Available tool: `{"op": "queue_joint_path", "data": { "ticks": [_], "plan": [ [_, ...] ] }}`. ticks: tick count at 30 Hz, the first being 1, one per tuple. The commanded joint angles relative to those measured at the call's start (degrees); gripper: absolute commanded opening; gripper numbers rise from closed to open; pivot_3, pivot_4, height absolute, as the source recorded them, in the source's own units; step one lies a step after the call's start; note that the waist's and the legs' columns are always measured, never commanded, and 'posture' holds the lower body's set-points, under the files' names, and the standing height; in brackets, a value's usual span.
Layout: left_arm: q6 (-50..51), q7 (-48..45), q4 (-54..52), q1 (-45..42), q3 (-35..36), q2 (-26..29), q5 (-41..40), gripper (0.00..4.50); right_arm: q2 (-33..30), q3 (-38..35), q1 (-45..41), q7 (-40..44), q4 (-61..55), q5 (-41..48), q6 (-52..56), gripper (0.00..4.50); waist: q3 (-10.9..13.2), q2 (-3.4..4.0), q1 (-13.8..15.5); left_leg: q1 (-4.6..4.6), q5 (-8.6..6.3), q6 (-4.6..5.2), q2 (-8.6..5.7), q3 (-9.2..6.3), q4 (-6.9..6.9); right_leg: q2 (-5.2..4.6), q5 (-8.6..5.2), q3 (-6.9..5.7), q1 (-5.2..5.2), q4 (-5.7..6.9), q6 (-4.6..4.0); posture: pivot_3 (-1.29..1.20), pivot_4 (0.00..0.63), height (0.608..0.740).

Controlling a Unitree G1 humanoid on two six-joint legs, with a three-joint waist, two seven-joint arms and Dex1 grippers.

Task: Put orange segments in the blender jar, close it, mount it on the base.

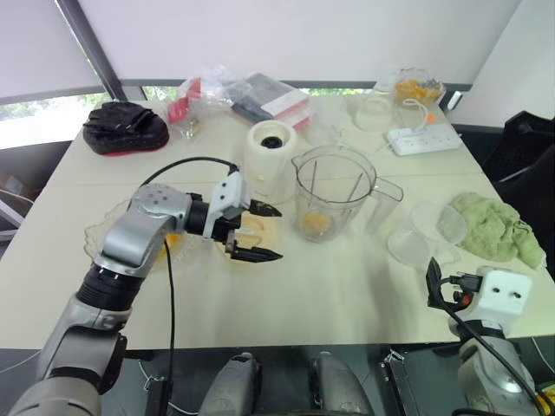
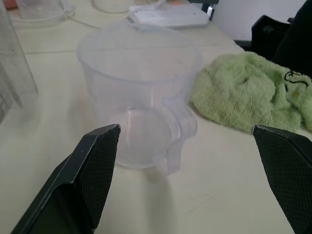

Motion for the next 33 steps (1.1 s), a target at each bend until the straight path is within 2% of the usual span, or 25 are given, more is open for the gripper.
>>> {"op": "queue_joint_path", "data": {
  "ticks": [1,33],
  "plan": [
    [-1.0,0.4,-1.7,-0.7,0.9,0.8,-0.4,4.47,1.0,-1.8,-0.2,-1.2,0.3,0.7,0.9,4.5,0.0,0.0,0.0,0.0,0.0,0.0,0.0,0.0,0.0,0.0,0.0,0.0,0.0,0.0,0.0,0.0,0.15,0.74],
    [0.5,3.5,-5.0,0.9,1.4,2.6,-1.4,4.47,-1.7,-4.4,-15.1,-4.1,11.9,0.3,3.1,4.5,0.0,0.0,-1.9,0.28,0.09,0.17,0.0,0.19,0.17,-0.01,0.12,0.16,0.2,0.18,-0.12,0.0,0.15,0.74]
  ]
}}
